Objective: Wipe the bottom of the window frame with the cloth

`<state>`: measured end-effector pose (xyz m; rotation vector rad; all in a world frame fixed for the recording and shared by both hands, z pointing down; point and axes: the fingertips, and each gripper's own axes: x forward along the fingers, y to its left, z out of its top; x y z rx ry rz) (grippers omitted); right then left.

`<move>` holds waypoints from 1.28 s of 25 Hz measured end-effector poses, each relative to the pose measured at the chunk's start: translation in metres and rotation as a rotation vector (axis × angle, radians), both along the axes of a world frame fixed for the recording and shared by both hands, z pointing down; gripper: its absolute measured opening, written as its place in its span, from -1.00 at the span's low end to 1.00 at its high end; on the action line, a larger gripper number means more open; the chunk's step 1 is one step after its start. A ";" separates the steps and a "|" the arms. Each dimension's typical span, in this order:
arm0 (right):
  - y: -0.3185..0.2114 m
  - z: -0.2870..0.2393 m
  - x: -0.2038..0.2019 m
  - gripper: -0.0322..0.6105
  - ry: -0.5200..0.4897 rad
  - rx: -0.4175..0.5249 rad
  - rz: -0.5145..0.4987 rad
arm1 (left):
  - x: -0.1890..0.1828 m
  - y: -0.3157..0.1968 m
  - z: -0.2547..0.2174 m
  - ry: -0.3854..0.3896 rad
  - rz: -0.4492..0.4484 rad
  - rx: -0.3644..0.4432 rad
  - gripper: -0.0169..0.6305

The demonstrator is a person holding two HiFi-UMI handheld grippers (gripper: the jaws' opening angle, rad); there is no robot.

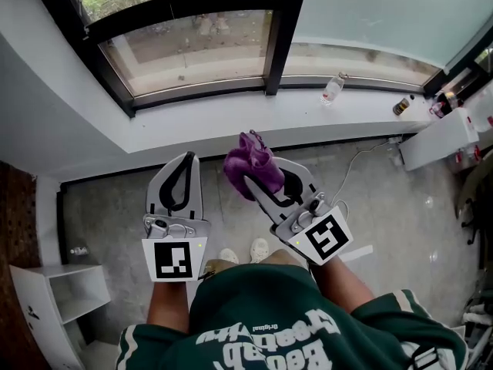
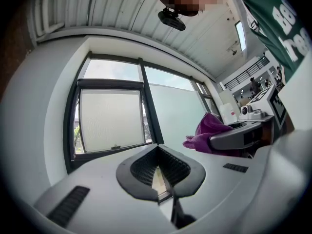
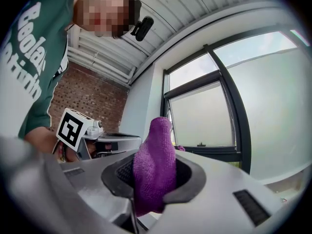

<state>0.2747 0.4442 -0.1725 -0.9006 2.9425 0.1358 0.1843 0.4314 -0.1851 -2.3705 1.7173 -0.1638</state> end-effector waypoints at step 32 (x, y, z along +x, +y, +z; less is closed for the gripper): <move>-0.055 0.031 -0.016 -0.56 -0.024 -0.042 -0.114 | -0.025 -0.042 0.013 -0.045 -0.118 0.002 -0.92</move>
